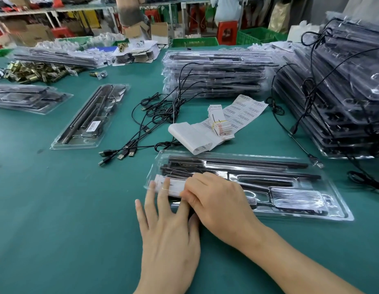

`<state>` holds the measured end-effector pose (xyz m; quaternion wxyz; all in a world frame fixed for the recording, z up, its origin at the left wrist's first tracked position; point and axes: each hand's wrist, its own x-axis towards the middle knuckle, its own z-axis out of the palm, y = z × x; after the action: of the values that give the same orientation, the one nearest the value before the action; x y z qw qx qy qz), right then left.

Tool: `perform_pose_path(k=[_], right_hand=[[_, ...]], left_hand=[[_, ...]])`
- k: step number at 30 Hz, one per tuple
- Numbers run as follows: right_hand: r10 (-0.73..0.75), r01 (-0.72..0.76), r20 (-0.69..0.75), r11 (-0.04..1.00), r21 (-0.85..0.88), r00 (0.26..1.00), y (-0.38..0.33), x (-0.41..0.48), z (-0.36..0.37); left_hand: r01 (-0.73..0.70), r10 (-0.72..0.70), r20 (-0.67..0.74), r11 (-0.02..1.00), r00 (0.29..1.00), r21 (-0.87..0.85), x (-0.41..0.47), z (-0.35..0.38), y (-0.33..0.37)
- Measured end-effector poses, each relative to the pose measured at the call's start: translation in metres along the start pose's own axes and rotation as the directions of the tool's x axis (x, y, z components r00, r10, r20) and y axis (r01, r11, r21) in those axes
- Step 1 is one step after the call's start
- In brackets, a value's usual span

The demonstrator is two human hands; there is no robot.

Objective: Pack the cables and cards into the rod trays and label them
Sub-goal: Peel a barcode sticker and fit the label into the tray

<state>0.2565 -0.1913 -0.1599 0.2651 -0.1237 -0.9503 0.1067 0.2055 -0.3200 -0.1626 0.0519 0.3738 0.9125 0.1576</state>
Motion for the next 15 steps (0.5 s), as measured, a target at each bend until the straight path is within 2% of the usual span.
perform_pose_path(k=[2,4,5,8,11,15], right_hand=[[-0.009,0.009,0.01,1.0,-0.004,1.0,0.0,0.0,0.001],[-0.025,0.025,0.005,1.0,-0.012,1.0,0.001,0.0,0.001],[-0.033,0.033,-0.009,0.999,-0.013,0.999,0.001,0.0,0.001],[-0.049,0.049,-0.007,0.998,-0.042,0.999,0.001,-0.001,0.001],[-0.049,0.05,0.011,0.996,-0.078,0.999,0.0,-0.002,0.001],[-0.054,0.055,0.012,0.994,-0.096,0.998,0.0,-0.002,0.001]], left_hand=[[0.002,-0.003,-0.008,0.999,1.0,-0.042,0.002,-0.003,-0.004],[-0.055,0.052,-0.036,0.993,0.998,-0.102,0.001,-0.002,-0.014],[-0.08,0.07,-0.072,0.987,0.995,-0.141,0.0,-0.002,-0.019],[-0.066,-0.004,-0.251,0.961,0.968,-0.269,-0.003,-0.008,-0.035],[-0.155,0.089,-0.332,0.971,0.939,-0.179,-0.002,-0.009,-0.043],[-0.263,0.198,-0.317,0.948,0.928,-0.179,-0.004,-0.011,-0.051]])
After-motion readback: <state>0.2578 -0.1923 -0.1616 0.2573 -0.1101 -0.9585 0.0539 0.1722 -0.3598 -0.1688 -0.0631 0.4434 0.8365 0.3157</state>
